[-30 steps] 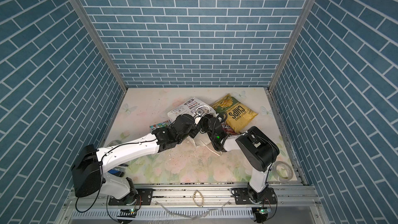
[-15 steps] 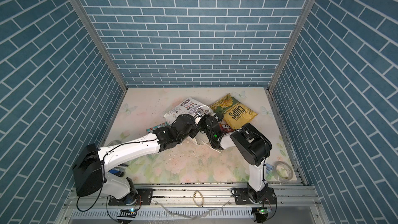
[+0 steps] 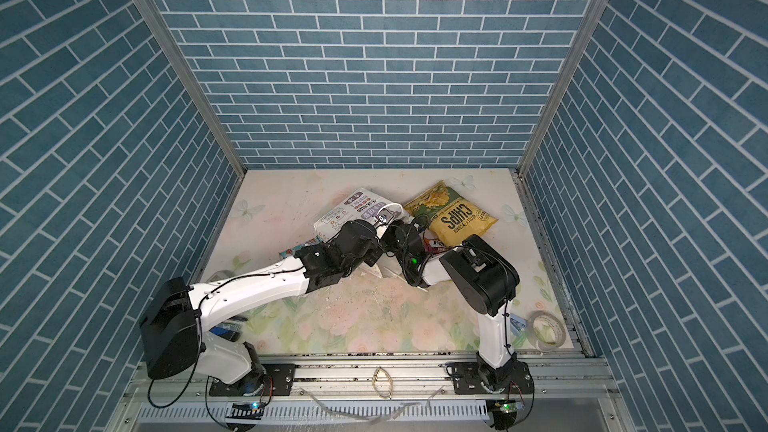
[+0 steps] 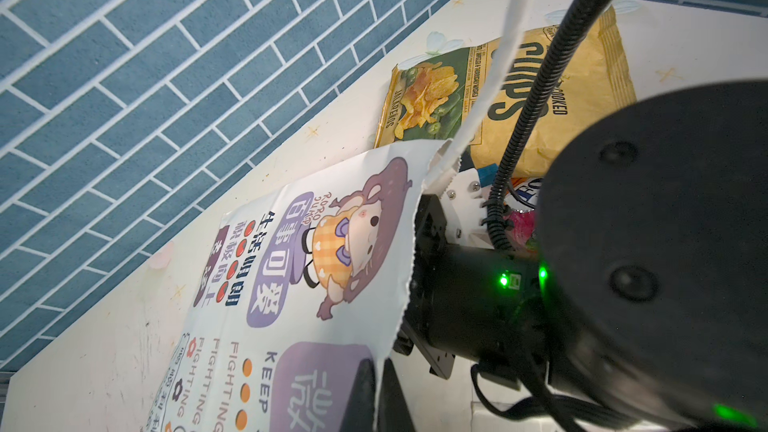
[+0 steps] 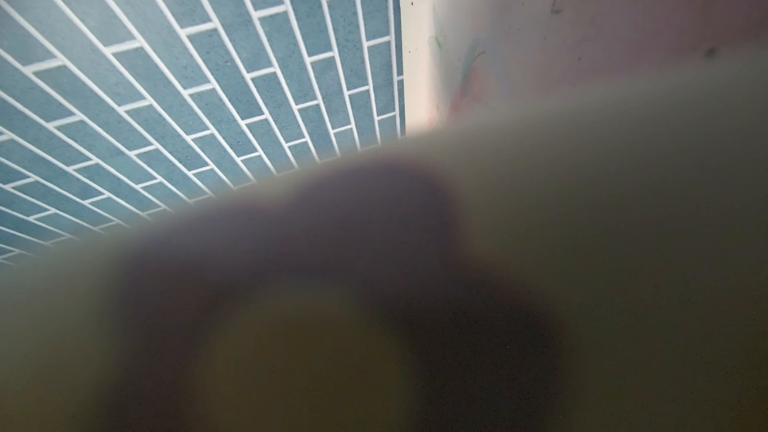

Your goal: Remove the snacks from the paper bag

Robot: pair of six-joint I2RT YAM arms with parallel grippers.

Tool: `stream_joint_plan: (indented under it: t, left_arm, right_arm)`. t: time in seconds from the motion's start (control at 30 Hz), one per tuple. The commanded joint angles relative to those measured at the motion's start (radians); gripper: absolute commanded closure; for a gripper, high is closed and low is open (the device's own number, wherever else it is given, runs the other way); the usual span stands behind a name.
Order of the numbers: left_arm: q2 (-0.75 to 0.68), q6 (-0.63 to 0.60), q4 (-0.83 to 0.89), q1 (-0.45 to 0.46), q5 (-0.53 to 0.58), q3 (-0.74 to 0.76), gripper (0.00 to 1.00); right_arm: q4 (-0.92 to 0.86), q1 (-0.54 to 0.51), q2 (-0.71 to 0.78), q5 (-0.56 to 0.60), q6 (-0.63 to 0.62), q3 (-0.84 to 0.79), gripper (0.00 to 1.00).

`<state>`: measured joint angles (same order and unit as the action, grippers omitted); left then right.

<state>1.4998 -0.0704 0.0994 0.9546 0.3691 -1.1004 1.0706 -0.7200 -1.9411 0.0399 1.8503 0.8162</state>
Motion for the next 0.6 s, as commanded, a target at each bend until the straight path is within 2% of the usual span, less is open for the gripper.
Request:
stream_joint_plan:
  t: [0.0, 0.3, 0.57]
  left_arm:
    - [-0.037, 0.013, -0.025, -0.006, -0.038, -0.006, 1.0]
    - [-0.061, 0.061, 0.004, -0.063, -0.059, -0.015, 1.0]
    - [-0.061, 0.074, 0.04, -0.08, -0.077, -0.054, 1.0]
  right_arm:
    - [0.041, 0.015, 0.044, -0.038, -0.041, -0.014, 1.0]
    - [0.181, 0.026, 0.024, -0.119, -0.061, -0.058, 1.0]
    - [0.151, 0.026, 0.055, -0.227, -0.157, -0.028, 1.0]
